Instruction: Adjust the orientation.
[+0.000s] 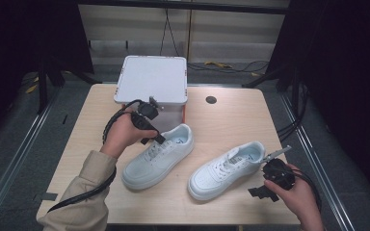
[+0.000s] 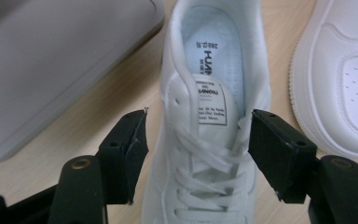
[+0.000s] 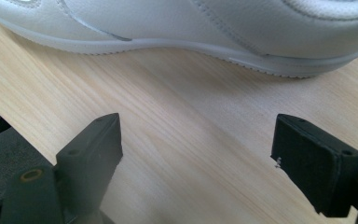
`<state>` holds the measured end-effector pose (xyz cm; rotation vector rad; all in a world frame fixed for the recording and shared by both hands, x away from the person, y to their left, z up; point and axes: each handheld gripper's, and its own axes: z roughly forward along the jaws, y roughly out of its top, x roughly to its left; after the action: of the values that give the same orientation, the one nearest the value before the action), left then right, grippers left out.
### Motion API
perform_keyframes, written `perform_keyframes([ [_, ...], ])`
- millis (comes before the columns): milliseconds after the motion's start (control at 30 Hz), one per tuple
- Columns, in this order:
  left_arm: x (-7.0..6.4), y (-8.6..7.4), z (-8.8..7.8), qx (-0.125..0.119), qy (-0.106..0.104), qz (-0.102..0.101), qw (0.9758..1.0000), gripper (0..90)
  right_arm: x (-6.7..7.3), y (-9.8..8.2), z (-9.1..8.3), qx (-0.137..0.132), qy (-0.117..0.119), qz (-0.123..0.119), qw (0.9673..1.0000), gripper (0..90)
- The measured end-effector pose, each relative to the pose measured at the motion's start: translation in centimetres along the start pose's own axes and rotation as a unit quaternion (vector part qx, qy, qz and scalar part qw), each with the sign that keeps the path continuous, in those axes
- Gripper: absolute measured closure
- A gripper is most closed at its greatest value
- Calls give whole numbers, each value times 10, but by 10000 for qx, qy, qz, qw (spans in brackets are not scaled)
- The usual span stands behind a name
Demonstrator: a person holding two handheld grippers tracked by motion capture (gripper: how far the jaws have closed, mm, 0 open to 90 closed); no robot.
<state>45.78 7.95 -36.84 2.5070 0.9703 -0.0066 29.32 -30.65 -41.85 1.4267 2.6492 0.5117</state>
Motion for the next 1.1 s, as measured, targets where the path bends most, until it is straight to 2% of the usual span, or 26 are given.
perform_keyframes([
  [100, 1, 5, 1, 1, -11, 37, 10000, 373, 0, 0, -1, -23, -4, 26, 10000, 157],
  [233, 2, 13, 7, 130, 45, 96, 9999, 391, 0, -1, 0, 19, 18, -13, 10000, 157],
  [333, 2, 18, 15, 185, 27, 109, 9998, 404, 0, -1, 1, 24, 24, -7, 10000, 157],
  [433, 2, 22, 27, 247, 12, 0, 9997, 405, 1, -1, 0, 19, 20, -1, 10000, 157],
  [500, 2, 24, 36, 318, -37, 8, 9995, 411, 1, -1, 0, 12, 32, -6, 10000, 157],
  [533, 2, 26, 43, 363, 4, 30, 9993, 426, 1, -1, 0, 9, 40, -8, 10000, 157],
  [600, 2, 27, 46, 399, 19, 35, 9992, 434, 1, -1, 1, 3, 42, -31, 10000, 157],
  [700, 1, 28, 55, 552, 61, 65, 9984, 468, 0, -1, 2, 20, 55, -63, 10000, 157],
  [767, 3, 30, 59, 576, 102, 71, 9983, 501, 0, -1, 3, 23, 49, -54, 10000, 157],
  [867, 5, 31, 65, 611, 62, -34, 9981, 537, 0, 0, 4, 41, 46, -34, 10000, 157],
  [933, 5, 32, 65, 643, 90, 29, 9979, 554, 0, 0, 5, 39, 54, -49, 10000, 157],
  [967, 3, 32, 65, 699, 175, 113, 9973, 584, 0, 0, 5, 46, 58, -54, 10000, 157],
  [1067, 4, 32, 64, 722, 358, 84, 9967, 731, 0, 0, 6, 41, 54, -59, 10000, 157],
  [1100, 4, 32, 64, 722, 358, 84, 9967, 745, 0, 0, 6, 41, 54, -59, 10000, 157],
])
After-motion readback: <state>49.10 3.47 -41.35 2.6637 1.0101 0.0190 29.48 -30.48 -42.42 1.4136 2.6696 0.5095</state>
